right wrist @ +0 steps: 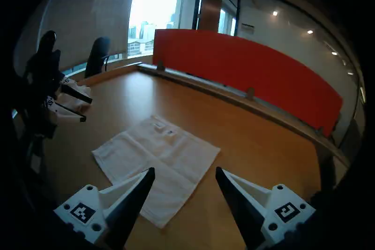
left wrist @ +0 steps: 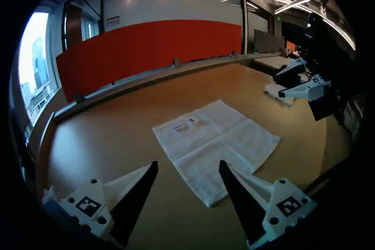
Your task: Fold towel
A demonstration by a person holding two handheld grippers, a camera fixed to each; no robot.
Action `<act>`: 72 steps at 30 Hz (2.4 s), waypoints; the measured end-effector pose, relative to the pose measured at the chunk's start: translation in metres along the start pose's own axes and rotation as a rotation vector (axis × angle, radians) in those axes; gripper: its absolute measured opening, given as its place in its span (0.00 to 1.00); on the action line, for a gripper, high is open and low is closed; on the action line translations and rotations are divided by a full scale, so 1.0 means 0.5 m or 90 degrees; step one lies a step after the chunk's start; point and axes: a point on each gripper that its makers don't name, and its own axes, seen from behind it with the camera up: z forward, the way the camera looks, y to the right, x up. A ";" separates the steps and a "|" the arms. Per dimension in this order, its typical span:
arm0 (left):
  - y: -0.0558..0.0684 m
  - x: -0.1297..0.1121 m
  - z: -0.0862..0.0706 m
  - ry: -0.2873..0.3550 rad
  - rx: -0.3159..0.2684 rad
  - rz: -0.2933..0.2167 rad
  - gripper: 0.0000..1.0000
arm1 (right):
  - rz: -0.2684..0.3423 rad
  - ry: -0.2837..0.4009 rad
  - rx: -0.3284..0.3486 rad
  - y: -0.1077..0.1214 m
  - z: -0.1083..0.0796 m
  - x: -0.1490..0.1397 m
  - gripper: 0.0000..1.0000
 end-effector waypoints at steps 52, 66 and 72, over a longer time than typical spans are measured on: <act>0.107 -0.241 0.113 -0.198 -0.087 0.029 0.96 | -0.013 -0.201 0.113 -0.097 0.059 -0.304 0.88; 0.106 -0.242 0.112 -0.208 -0.071 0.021 0.85 | -0.008 -0.204 0.117 -0.102 0.061 -0.311 0.70; 0.103 -0.241 0.111 -0.213 -0.064 0.014 0.68 | -0.013 -0.207 0.122 -0.105 0.061 -0.311 0.55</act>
